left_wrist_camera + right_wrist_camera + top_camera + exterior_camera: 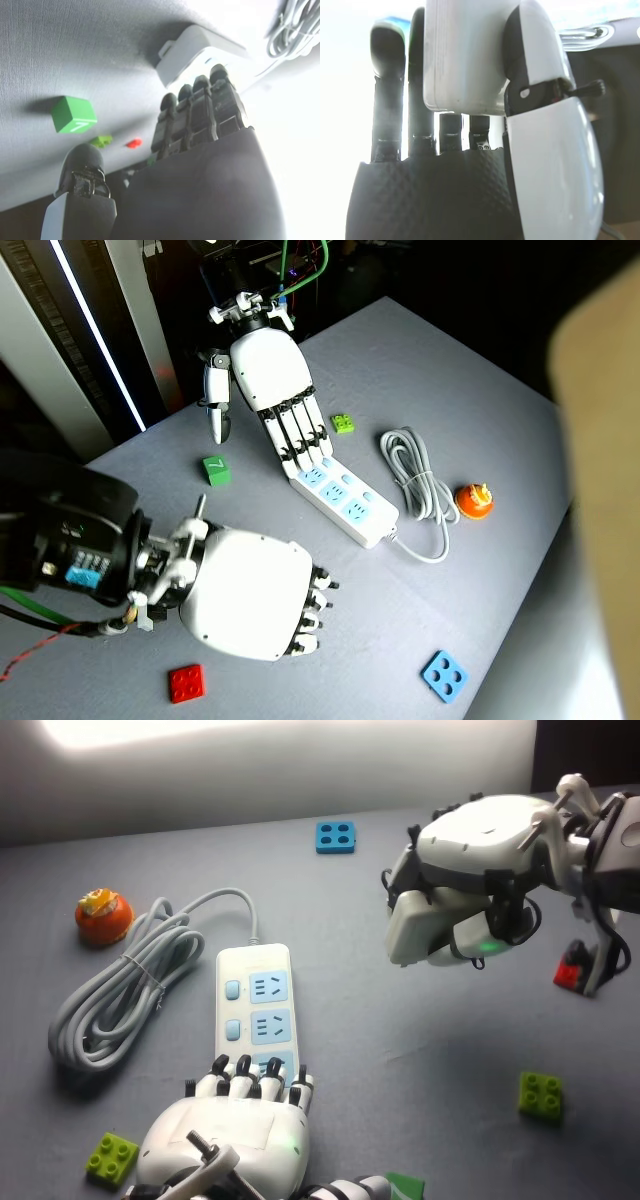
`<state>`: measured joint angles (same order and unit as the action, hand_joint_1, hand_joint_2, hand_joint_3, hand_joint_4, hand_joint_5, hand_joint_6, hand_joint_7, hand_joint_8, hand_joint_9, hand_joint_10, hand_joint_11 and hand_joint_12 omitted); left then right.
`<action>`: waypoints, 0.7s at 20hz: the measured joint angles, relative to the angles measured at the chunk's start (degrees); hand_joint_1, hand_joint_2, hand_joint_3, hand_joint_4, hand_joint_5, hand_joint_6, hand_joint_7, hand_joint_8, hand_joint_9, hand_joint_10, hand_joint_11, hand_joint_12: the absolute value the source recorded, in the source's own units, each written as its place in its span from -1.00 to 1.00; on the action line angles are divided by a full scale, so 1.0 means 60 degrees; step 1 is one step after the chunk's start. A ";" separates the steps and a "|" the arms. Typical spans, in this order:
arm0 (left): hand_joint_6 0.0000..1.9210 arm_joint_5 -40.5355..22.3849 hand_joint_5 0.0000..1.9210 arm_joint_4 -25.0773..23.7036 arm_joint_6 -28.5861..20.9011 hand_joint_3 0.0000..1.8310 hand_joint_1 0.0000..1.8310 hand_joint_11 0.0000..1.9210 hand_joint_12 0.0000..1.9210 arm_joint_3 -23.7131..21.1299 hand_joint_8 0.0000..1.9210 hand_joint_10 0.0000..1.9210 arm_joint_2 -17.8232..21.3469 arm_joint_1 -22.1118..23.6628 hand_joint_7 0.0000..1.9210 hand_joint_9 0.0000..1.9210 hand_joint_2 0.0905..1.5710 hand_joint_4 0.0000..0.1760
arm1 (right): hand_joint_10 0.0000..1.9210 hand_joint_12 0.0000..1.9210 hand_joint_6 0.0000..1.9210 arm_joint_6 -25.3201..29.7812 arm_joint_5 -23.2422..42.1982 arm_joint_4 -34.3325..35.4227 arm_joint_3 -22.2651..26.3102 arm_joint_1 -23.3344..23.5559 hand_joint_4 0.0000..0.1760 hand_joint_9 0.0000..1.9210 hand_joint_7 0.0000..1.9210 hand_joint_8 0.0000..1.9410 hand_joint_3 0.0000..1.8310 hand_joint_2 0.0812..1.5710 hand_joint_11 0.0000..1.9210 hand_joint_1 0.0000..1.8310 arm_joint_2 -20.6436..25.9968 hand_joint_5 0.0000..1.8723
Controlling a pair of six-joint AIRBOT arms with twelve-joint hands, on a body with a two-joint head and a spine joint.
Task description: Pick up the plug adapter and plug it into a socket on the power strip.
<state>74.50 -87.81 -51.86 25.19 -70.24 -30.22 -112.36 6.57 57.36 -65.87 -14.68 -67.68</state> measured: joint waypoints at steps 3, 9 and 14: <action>-1.00 0.0015 -0.98 0.0000 -0.0015 -1.00 -1.00 -0.99 -0.99 -0.0044 -1.00 -0.99 0.0000 0.0000 -1.00 -0.99 0.56 -1.00 | 0.21 0.70 -0.09 -0.1657 0.0601 0.0051 0.0820 0.0237 -1.00 -0.10 0.05 0.20 -1.00 0.40 -0.30 0.37 0.0178 0.00; -0.99 0.0047 -0.97 0.0025 -0.0102 -1.00 -1.00 -0.98 -0.99 -0.0044 -1.00 -1.00 0.0000 -0.0117 -1.00 -0.99 0.56 -1.00 | 0.19 0.65 -0.08 -0.5191 0.1406 0.3093 0.1785 0.0714 -1.00 -0.10 0.03 0.22 -1.00 0.41 -0.27 0.36 0.0164 0.00; -1.00 0.0058 -0.99 -0.0011 -0.0280 -1.00 -1.00 -1.00 -1.00 -0.0055 -1.00 -1.00 0.0000 -0.0266 -1.00 -1.00 0.55 -1.00 | 0.24 0.66 -0.11 -0.8692 0.2845 0.7191 0.2091 0.1249 -1.00 -0.14 0.02 0.22 -1.00 0.40 -0.28 0.36 -0.0131 0.03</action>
<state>74.85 -87.88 -53.54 24.86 -70.24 -31.81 -164.51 23.64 100.51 -53.32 -7.18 -68.47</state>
